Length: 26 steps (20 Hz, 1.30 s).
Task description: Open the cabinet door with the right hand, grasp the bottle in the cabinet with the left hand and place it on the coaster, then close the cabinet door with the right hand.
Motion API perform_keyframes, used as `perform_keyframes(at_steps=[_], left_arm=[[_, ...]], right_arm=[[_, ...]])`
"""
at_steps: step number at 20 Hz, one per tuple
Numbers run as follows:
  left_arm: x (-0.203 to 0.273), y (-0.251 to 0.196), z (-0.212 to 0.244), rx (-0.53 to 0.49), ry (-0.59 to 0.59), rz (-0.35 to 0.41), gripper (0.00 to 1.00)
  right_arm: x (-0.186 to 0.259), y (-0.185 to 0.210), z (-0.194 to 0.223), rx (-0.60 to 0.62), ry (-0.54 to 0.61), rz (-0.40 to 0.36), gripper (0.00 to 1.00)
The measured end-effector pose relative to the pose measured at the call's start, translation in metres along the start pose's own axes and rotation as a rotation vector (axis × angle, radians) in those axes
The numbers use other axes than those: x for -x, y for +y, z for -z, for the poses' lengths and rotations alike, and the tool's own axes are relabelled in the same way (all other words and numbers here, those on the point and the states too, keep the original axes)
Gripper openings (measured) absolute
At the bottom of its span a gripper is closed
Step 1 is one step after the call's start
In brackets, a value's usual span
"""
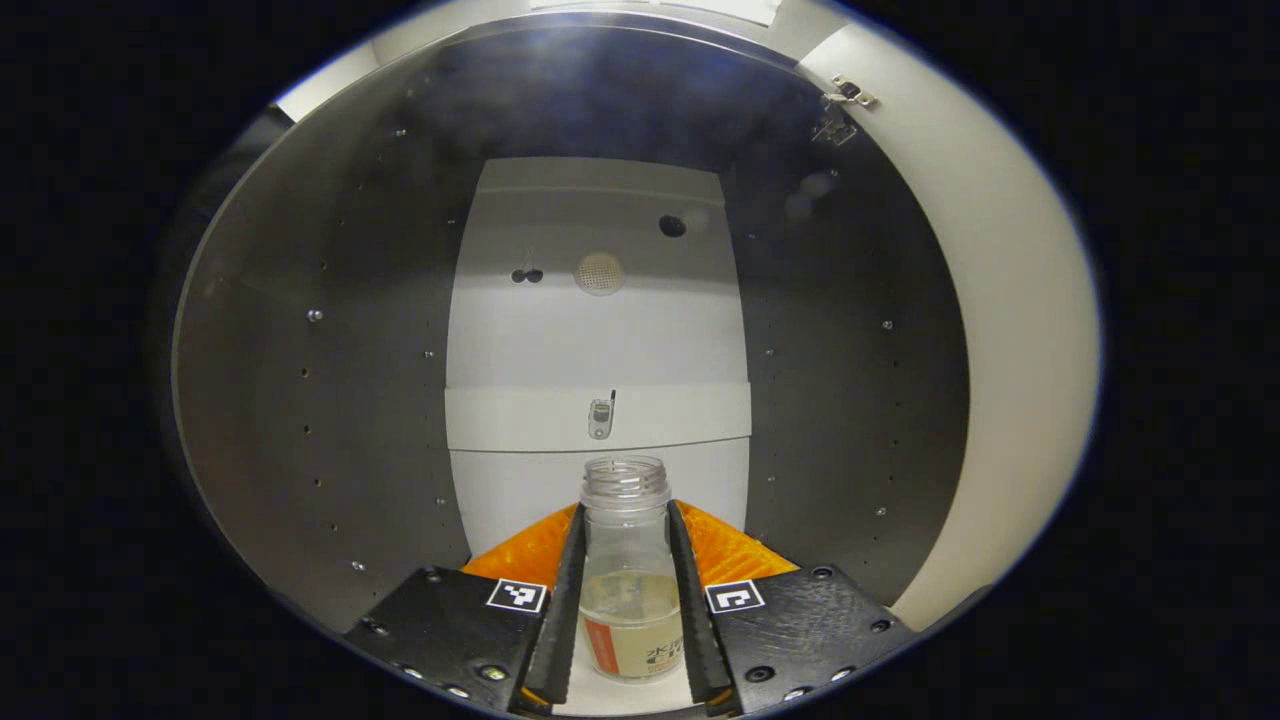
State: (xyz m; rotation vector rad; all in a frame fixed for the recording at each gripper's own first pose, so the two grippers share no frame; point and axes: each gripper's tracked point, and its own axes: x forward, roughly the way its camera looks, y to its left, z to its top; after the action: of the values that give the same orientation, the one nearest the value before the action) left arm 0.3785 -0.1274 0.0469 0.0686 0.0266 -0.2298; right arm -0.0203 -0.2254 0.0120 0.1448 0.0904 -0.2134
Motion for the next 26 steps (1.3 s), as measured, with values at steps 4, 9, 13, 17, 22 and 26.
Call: perform_keyframes(at_steps=[4, 9, 13, 17, 22, 26], left_arm=[[0.038, 0.004, -0.013, -0.032, -0.026, 0.016, 0.43], [0.101, 0.022, -0.012, -0.016, -0.038, -0.004, 0.43], [0.161, 0.049, 0.019, 0.022, -0.018, -0.064, 0.43], [0.227, 0.095, 0.064, -0.009, -0.017, -0.219, 0.43], [0.29, 0.137, 0.129, -0.021, 0.016, -0.377, 0.43], [0.326, 0.16, 0.179, -0.03, 0.05, -0.495, 0.43]], right_arm=[[-0.003, 0.012, -0.003, 0.01, -0.006, -0.039, 1.0], [0.006, 0.037, -0.019, 0.021, -0.032, -0.103, 1.0], [0.013, 0.051, -0.027, 0.023, -0.06, -0.135, 1.0], [0.021, 0.06, -0.039, 0.023, -0.081, -0.144, 0.96], [0.032, 0.063, -0.053, 0.029, -0.116, -0.118, 0.96], [0.039, 0.068, -0.063, 0.024, -0.129, -0.097, 1.0]])
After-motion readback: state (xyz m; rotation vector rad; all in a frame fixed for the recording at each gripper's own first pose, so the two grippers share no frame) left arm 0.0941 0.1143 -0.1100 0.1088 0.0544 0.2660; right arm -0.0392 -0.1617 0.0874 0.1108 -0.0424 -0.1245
